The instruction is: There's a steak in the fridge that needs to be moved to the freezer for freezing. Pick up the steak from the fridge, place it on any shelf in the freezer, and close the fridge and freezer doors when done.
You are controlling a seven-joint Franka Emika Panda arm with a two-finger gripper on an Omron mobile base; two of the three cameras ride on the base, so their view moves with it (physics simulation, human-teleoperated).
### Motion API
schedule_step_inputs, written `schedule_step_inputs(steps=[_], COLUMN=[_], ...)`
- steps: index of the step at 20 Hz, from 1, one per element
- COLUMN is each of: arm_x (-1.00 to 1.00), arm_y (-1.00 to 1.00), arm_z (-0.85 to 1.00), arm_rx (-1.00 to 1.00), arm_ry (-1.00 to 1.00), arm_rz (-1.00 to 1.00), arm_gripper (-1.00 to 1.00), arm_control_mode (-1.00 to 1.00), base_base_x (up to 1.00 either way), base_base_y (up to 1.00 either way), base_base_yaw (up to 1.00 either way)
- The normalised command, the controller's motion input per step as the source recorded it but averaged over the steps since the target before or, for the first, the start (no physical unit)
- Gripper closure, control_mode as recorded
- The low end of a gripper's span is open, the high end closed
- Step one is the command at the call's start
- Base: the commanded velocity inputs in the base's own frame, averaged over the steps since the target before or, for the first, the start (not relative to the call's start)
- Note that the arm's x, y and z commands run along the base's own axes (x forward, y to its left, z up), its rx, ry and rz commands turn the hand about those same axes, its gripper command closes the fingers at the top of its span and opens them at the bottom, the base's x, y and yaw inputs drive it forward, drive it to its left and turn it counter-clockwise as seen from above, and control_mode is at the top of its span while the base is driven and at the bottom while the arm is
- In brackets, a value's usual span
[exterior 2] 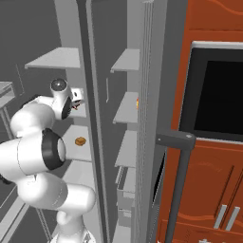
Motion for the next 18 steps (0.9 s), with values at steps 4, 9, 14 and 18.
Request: schedule_step_inputs(steps=[4,9,14,18], arm_x=[0.28,0.28,0.2,0.14], arm_y=[0.0,0.01,0.1,0.16], arm_z=[-0.01,-0.03,-0.09,-0.23], arm_rx=[0.0,0.0,0.0,0.0], arm_ry=[0.0,0.0,0.0,0.0], arm_rz=[0.0,0.0,0.0,0.0], arm_gripper=[-1.0,-1.0,-1.0,-1.0], arm_control_mode=[-1.0,-1.0,-1.0,-1.0], base_base_x=[0.0,0.0,0.0,0.0], base_base_y=[0.0,0.0,0.0,0.0], base_base_yaw=[0.0,0.0,0.0,0.0])
